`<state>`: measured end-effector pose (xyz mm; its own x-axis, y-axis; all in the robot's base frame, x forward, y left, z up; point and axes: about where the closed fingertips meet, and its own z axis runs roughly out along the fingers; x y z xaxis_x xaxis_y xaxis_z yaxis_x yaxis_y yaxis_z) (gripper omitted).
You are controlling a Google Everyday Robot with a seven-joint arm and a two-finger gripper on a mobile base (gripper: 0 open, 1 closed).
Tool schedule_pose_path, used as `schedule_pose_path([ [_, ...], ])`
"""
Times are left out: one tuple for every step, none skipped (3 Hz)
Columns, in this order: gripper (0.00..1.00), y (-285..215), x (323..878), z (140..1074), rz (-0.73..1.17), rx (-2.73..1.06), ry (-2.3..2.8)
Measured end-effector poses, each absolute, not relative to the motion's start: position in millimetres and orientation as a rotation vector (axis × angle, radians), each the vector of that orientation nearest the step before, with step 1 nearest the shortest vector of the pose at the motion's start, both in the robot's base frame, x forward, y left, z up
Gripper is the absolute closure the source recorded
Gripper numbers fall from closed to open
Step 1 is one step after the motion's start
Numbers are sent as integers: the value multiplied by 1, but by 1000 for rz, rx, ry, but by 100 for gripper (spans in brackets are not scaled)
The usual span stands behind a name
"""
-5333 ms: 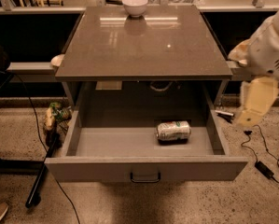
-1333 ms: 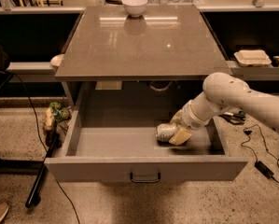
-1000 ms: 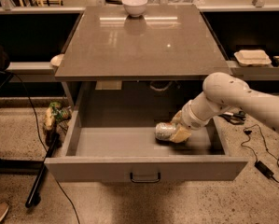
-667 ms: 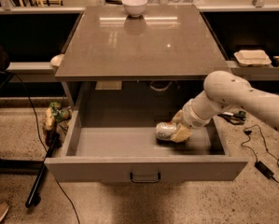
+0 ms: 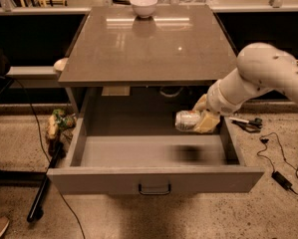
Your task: Pick 7up can from top drawer and place on counter
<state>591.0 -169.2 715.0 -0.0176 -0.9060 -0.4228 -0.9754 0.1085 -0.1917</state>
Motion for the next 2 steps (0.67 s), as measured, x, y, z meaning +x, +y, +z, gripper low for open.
schedule_pose_path([
  [100,-185,602,765,131,-1836,1916],
  [100,-185,602,765,132,-1836,1916],
])
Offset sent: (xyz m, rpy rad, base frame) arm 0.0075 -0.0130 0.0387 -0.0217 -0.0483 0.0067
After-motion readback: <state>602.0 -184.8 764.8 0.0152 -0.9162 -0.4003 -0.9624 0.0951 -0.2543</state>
